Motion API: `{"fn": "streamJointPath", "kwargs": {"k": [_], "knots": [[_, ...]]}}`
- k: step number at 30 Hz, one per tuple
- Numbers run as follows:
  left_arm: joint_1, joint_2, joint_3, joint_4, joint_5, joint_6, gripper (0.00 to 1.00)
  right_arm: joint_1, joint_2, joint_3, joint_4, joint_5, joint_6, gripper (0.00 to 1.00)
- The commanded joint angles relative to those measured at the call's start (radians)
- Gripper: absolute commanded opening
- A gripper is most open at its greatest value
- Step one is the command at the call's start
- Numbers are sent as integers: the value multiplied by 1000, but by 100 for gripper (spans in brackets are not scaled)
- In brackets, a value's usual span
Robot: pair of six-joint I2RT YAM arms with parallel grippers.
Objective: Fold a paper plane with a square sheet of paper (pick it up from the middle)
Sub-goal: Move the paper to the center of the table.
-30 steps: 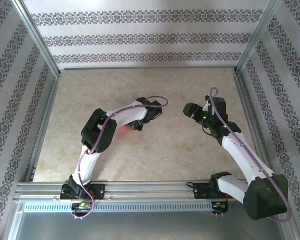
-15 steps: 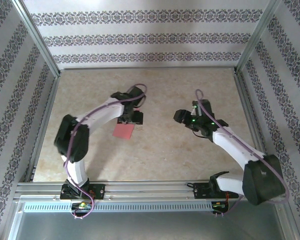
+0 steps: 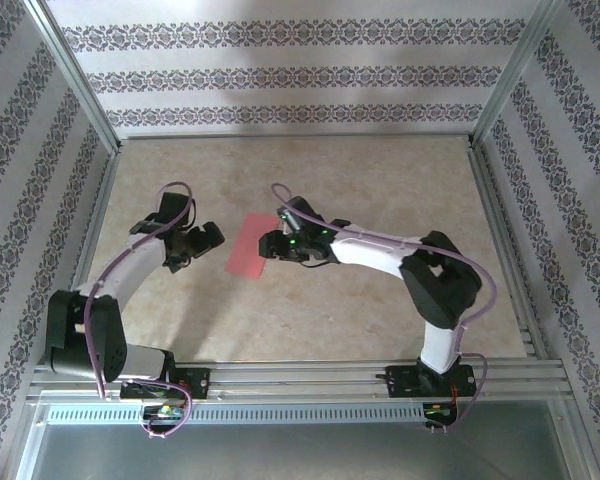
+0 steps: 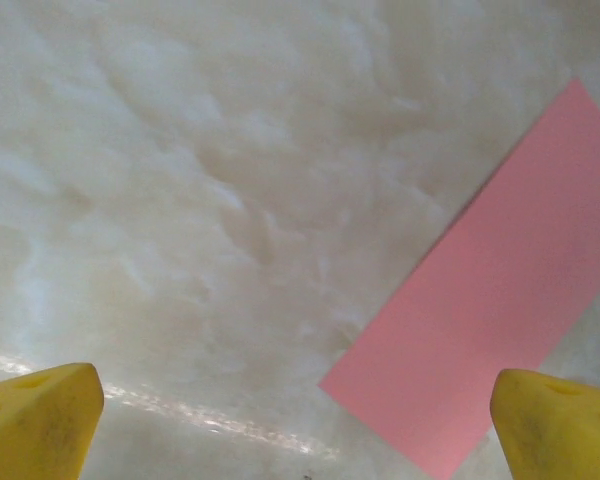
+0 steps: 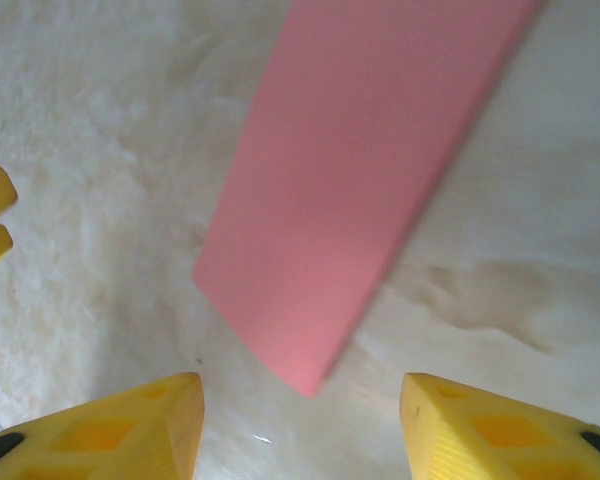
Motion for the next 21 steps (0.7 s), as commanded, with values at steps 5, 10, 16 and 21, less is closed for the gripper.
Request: {"fn": "streamJointPath", "kwargs": {"k": [5,10,16,21], "knots": [[51,-86,-51,85,23,-26,100,54,166,158,-22,-77,-14,53],[55,-74,-51,91,46,-32,100,59,244,211,-46,-126,-21,52],[55,-56,-65,132,93,-38,100,38,245,164,-119,-151,-103,51],[55,-39,-64,169,186,-16,100,-29,177,17,-240,-201,-323,51]]}}
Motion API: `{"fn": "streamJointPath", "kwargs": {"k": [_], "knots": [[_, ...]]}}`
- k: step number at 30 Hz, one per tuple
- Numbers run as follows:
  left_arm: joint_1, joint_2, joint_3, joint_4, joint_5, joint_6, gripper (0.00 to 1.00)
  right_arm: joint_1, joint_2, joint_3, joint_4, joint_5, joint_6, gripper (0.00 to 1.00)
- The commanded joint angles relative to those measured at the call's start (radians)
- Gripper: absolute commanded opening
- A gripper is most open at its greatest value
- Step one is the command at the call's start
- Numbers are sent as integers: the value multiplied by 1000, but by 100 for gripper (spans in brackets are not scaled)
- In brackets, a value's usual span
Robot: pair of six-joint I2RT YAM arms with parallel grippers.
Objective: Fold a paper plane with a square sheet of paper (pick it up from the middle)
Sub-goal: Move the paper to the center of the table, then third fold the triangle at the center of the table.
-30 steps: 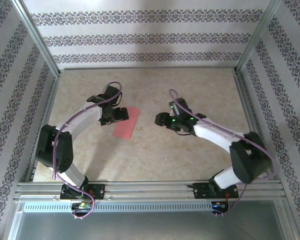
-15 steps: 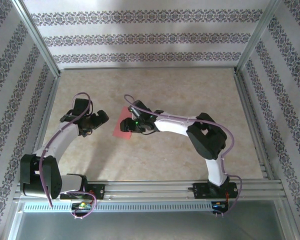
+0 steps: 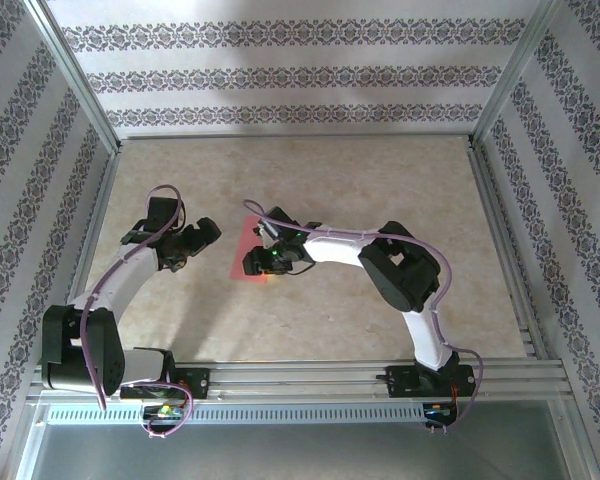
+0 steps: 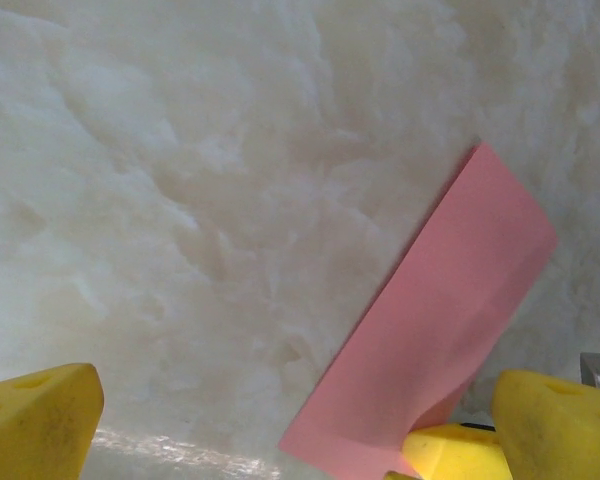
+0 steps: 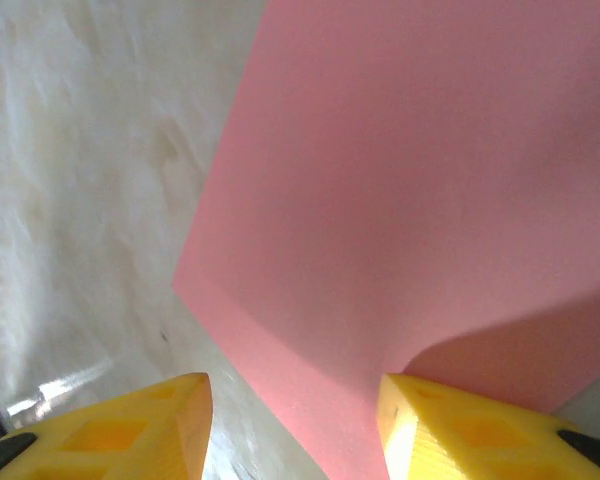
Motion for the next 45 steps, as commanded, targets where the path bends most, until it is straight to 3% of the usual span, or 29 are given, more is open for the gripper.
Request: {"fn": "streamJointPath", "kwargs": {"k": [1,5,8,11,15,18,23,38,45], "knots": [[10,11,-9,63,90,9,100,-57,-43,-111,-207,-13,-217,51],[7,20,-14,99,172,19,100,-111,-108,-193,-320,-19,-399,51],[-5,25,-13,120,223,18,100,-130,-179,-199,-336,-86,-443,52],[-30,27,-9,126,250,15,100,-141,-289,-195,-268,-95,-335,52],[-79,29,-21,147,277,-17,100,-135,-398,-246,-102,32,-66,53],[-119,34,-40,178,294,-59,100,-114,-415,-283,-43,152,89,53],[-187,59,-57,202,295,-108,99,-92,-347,-267,-8,210,210,47],[-319,182,-78,279,334,-230,69,-111,-211,-319,55,192,283,42],[-372,251,-85,318,352,-264,50,-152,-163,-418,169,95,331,42]]}}
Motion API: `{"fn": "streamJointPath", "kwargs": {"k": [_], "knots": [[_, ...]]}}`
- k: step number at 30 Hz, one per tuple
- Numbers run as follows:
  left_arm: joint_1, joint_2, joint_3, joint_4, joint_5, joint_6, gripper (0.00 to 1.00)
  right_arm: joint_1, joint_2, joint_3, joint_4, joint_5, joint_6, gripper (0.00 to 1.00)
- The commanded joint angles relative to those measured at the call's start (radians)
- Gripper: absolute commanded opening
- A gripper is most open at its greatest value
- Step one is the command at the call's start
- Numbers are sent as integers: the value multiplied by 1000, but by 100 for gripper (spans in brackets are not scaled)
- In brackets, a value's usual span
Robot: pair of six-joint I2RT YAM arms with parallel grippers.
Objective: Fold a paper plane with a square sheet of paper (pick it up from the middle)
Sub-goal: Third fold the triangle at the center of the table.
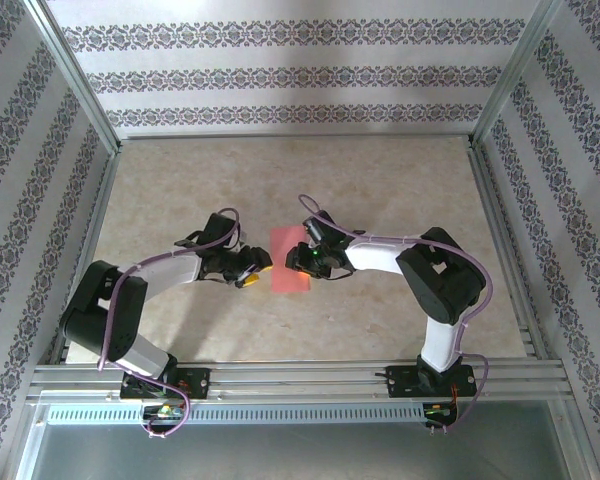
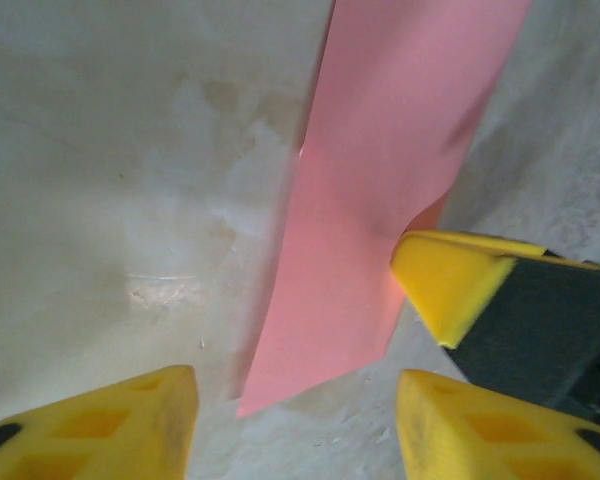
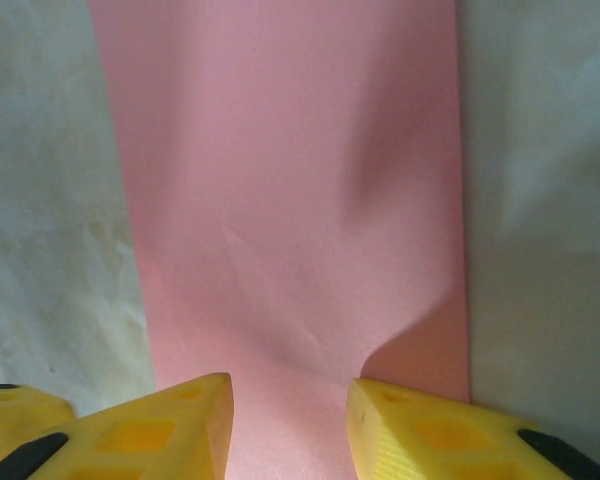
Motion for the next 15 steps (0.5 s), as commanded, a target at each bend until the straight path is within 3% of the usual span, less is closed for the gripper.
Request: {"fn": "streamJointPath", "kwargs": {"k": [1,12,15], "knots": [[-27,27,-11,43,22,-32,49,-15,63,-64,14,-14,30,42],[-47,99,10,43,16,-17,44,-41,50,-99,8,-25,10,42],[-51,114,25,40,19,-9,39,-43,49,-99,4,-23,7,42]]}}
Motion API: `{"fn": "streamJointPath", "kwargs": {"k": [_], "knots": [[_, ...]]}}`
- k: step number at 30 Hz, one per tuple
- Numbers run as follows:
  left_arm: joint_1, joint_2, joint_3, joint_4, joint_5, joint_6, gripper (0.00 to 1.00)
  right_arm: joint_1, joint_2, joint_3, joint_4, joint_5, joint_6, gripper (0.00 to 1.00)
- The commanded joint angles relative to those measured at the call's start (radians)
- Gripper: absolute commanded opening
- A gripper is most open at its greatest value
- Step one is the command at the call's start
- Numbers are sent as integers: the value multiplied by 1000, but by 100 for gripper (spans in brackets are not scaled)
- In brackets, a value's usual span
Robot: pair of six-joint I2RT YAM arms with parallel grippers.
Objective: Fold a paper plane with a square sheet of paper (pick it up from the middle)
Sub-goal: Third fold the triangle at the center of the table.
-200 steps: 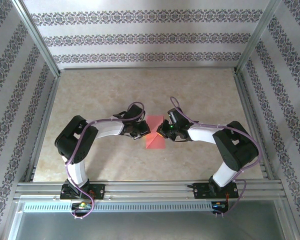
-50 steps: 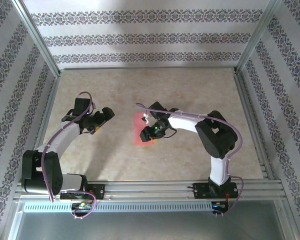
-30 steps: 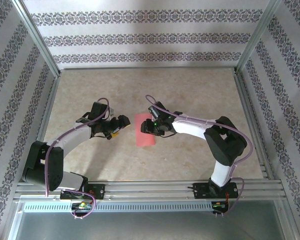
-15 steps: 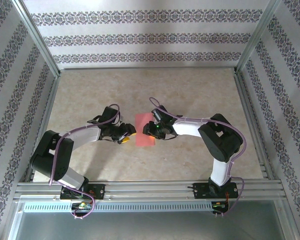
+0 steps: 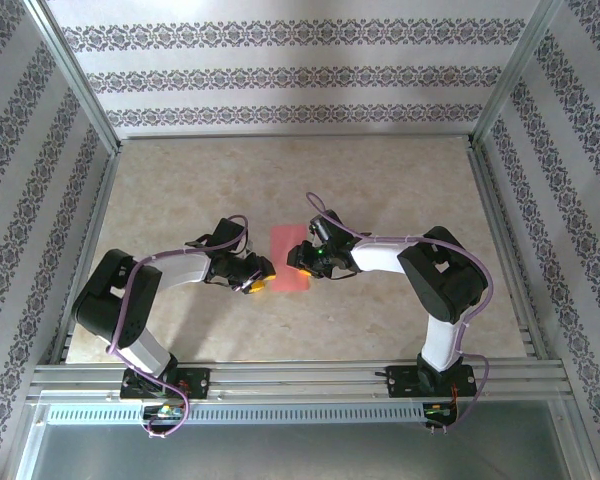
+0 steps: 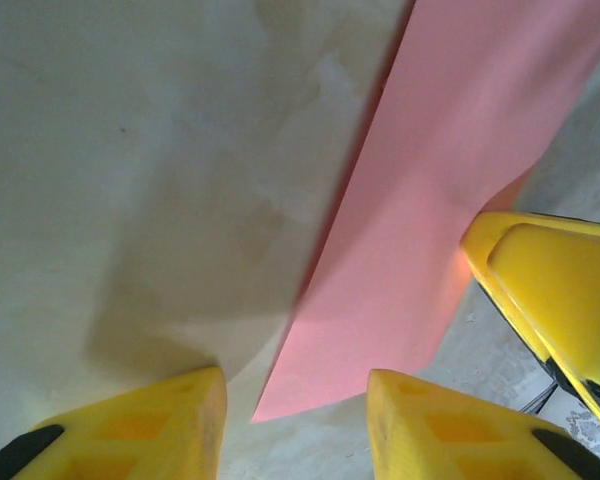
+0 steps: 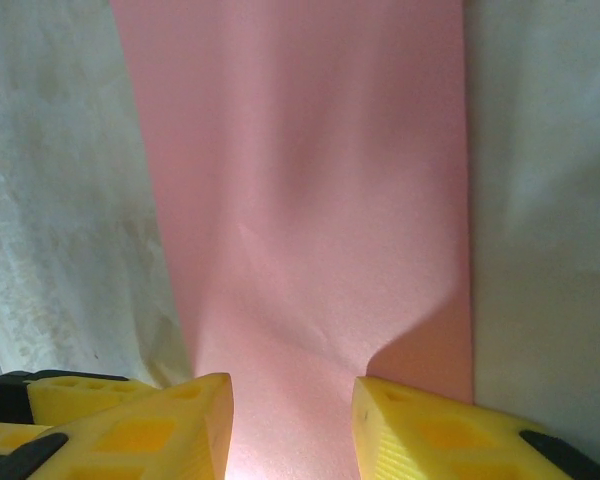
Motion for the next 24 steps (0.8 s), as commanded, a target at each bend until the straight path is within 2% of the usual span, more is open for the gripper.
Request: {"fn": "streamJointPath", "kwargs": {"k": [1,11,19,24], "knots": [[-19,32,29,23,8,10,37,-10,54,-50,-93,65,-11,42],[-30,49,52,18,12,18,35,-2,62,-18,-226,136,-64,35],[-40,55,63,11,10,29,32,46,100,47,-374,233,-157,28],[-40,64,71,4,-7,34,33,56,111,60,-398,253,-172,27]]}}
